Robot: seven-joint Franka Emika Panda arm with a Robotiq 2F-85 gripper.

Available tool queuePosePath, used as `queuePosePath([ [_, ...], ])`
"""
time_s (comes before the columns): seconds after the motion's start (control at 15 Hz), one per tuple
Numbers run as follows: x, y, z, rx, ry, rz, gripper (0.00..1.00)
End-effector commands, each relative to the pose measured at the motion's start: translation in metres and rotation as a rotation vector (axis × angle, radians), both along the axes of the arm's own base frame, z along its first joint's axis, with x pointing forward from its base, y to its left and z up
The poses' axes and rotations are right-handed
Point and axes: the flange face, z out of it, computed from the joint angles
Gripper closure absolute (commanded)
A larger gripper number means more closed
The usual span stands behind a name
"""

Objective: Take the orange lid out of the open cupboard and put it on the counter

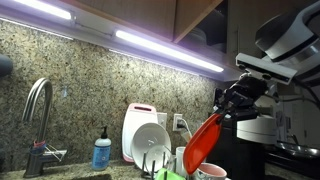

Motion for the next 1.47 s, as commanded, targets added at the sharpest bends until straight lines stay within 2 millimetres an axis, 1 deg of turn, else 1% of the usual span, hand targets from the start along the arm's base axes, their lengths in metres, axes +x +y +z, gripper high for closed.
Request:
queuePosePath([
  [0.0,0.003,0.003,0.004,0.012,-0.01,0.039,0.96],
  [0.2,0.007,0.001,0.003,-0.044,-0.015,0.018,0.96],
  [0.6,0.007,-0.007,-0.008,-0.027,0.023,-0.018,0.96],
  [1.27,0.011,-0.013,-0.034,0.025,0.091,-0.157,0.96],
  [1.4,0.013,-0.016,-0.042,0.033,0.107,-0.19,0.96],
])
